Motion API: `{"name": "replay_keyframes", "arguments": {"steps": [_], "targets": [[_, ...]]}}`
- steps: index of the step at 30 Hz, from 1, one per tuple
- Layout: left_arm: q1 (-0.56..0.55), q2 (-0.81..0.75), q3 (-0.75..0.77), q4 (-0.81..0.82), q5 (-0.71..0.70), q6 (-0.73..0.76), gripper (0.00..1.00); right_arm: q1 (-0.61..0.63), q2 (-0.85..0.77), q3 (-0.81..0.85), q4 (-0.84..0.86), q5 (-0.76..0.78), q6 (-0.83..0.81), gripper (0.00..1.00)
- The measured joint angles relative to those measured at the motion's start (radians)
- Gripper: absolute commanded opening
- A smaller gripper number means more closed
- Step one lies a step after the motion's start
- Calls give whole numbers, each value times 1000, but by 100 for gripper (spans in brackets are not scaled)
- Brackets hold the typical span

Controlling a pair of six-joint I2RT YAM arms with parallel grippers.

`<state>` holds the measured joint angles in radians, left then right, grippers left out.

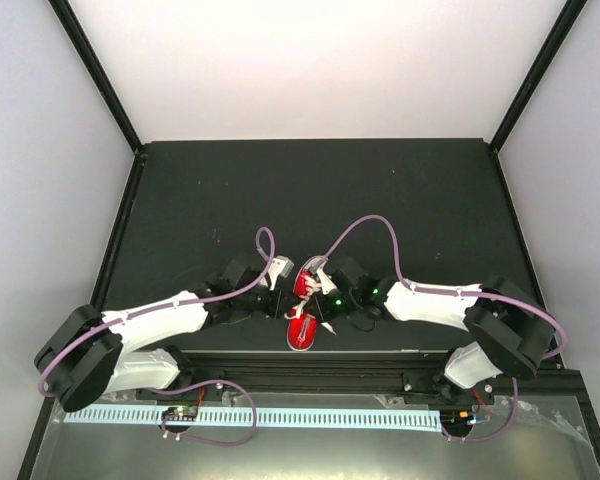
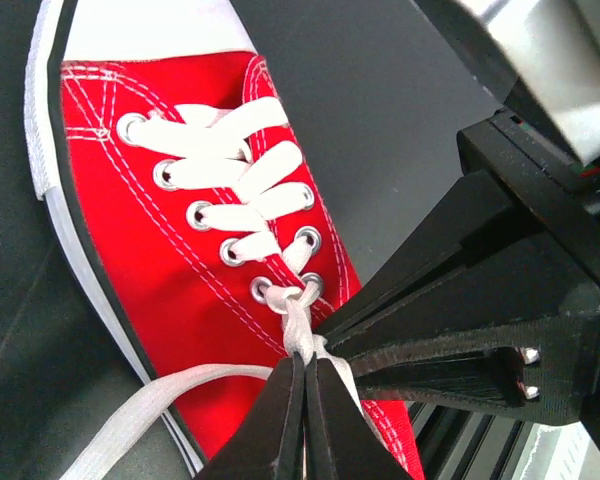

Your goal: Tie the shoes

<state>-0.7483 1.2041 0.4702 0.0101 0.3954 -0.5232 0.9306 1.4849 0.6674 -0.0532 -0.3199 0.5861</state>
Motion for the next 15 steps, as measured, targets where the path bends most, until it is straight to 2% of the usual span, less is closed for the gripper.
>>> {"name": "replay_keyframes", "arguments": {"steps": [15], "targets": [[-11, -4, -40, 61, 26, 15, 2, 5, 25, 1, 30, -3, 16, 2]]}}
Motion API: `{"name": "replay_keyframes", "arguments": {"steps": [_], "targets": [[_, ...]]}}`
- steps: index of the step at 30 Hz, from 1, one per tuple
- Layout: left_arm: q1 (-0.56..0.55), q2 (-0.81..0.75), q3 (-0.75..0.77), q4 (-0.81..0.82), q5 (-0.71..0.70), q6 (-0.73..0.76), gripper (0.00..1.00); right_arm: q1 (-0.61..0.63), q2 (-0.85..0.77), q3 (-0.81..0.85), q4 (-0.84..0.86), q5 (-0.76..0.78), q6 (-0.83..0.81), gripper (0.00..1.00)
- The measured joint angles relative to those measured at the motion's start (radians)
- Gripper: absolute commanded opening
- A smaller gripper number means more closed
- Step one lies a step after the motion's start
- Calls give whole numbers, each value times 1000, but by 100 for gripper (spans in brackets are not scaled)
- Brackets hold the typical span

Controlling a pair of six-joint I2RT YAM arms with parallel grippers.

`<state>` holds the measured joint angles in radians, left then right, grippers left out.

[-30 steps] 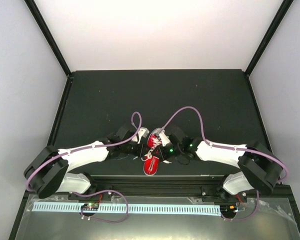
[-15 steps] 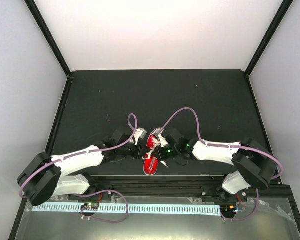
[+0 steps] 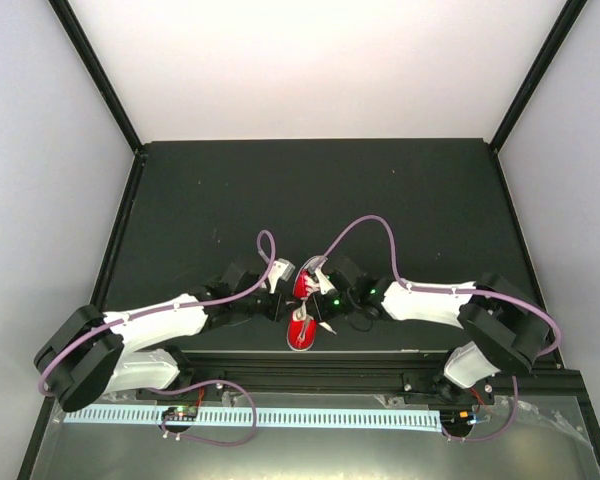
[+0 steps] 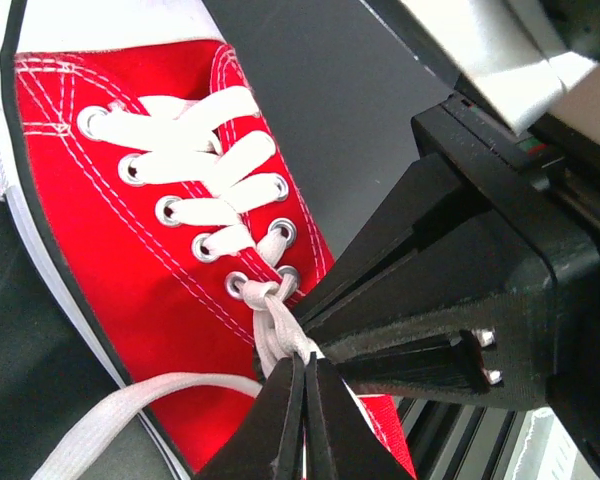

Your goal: Tie the shoes

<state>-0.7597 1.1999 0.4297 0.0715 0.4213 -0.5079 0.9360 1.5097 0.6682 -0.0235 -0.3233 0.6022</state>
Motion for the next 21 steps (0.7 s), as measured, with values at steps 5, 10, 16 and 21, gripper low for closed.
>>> {"name": "replay_keyframes", "arguments": {"steps": [5, 10, 16, 21], "targets": [[-1, 13, 0, 12, 0, -4, 2, 9, 14, 11, 2, 0, -14, 2], [-1, 13, 0, 11, -4, -8, 3, 12, 30, 21, 2, 0, -19, 2], [-1, 10, -14, 20, 3, -5, 19, 13, 31, 21, 2, 13, -16, 2], [-1, -22, -25, 5, -3, -3, 34, 14, 31, 21, 2, 27, -11, 2]]}}
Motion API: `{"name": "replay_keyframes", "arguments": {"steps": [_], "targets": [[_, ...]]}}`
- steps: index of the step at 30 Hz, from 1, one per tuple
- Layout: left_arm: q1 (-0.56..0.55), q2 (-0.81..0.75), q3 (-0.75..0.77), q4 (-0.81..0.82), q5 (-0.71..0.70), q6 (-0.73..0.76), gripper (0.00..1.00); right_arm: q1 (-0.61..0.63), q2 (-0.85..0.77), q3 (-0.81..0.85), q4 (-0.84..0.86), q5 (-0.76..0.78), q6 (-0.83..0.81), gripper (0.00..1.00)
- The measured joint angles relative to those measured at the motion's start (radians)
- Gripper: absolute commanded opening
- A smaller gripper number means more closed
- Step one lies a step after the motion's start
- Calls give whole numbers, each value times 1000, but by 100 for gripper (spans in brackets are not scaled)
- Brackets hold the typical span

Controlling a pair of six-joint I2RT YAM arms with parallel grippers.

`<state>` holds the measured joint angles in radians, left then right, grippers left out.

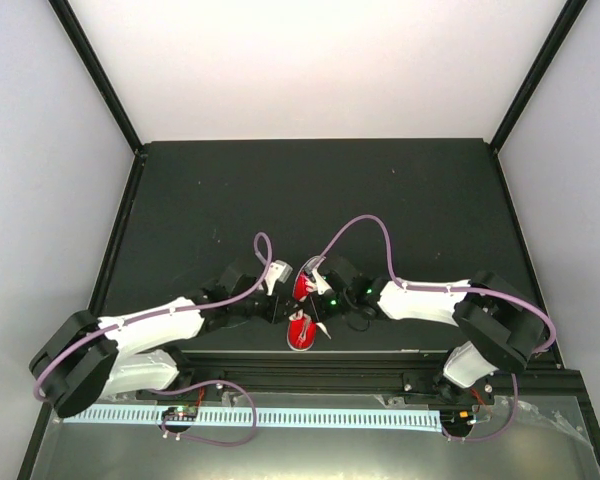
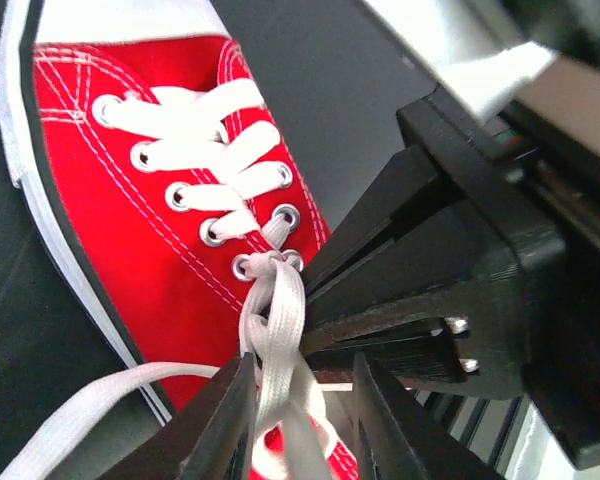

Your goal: Tie the shoes

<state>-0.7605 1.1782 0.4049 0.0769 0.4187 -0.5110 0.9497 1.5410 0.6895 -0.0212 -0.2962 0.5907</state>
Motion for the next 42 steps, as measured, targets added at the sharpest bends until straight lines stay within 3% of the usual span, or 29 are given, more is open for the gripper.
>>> {"name": "replay_keyframes", "arguments": {"steps": [4, 6, 18, 31, 42], "targets": [[7, -55, 0, -28, -32, -8, 47, 2, -1, 0, 0, 7, 3, 2], [15, -80, 0, -43, -52, -16, 49, 3, -2, -1, 0, 8, 3, 2], [120, 10, 91, -155, -74, -32, 45, 3, -5, -2, 0, 14, 11, 2], [153, 280, 230, -230, 122, 86, 36, 3, -17, -7, -2, 31, 15, 2], [158, 298, 234, -235, 200, 135, 36, 3, -22, -8, -9, 48, 19, 2]]}}
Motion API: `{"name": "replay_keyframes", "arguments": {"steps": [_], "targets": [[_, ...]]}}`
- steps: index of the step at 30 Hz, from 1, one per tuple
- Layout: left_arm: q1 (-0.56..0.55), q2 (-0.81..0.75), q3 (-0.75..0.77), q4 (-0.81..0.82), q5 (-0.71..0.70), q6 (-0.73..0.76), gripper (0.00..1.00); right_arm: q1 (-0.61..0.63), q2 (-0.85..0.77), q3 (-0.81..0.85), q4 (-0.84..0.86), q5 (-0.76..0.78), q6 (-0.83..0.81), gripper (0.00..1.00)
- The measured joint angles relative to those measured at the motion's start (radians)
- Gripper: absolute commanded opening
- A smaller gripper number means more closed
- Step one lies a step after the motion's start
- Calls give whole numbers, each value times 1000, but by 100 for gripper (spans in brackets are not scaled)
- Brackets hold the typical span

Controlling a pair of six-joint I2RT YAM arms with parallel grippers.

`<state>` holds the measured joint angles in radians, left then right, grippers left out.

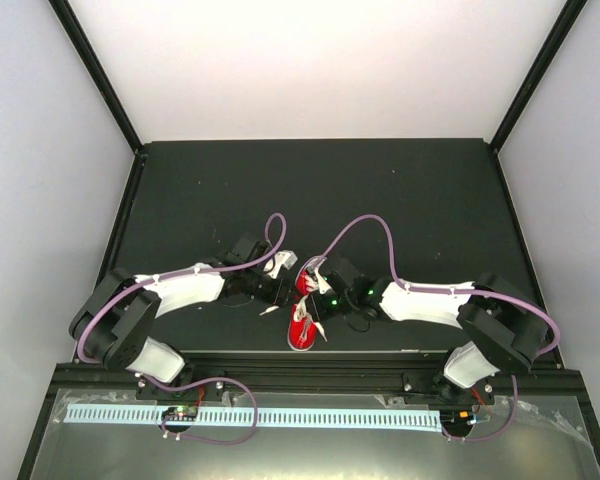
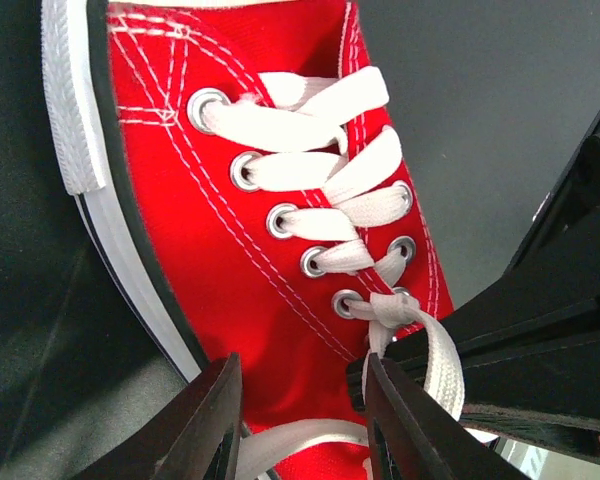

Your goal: Tie the shoes

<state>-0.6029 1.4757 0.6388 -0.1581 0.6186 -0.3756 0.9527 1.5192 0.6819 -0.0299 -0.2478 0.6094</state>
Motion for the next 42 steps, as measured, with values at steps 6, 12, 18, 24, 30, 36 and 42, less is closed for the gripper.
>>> {"name": "replay_keyframes", "arguments": {"steps": [6, 12, 18, 24, 30, 36, 42], "targets": [[0, -7, -11, 29, 11, -21, 36, 0, 0, 0, -1, 0, 0, 1], [0, -21, -26, 55, 18, -37, 40, 0, 0, -1, -1, 0, 0, 2], [1, -38, -42, 75, 18, -53, 46, 0, 0, -1, -2, 0, 0, 2], [2, -40, -49, 85, 17, -56, 50, 0, 0, -1, -4, 0, 0, 2], [2, -56, -53, 85, 12, -65, 55, 0, 0, -2, -4, 0, 0, 2], [2, -58, -53, 86, 11, -71, 56, 0, 0, -2, -4, 0, 0, 2], [2, -58, -53, 86, 9, -74, 59, 0, 0, -2, -4, 0, 0, 2]]}}
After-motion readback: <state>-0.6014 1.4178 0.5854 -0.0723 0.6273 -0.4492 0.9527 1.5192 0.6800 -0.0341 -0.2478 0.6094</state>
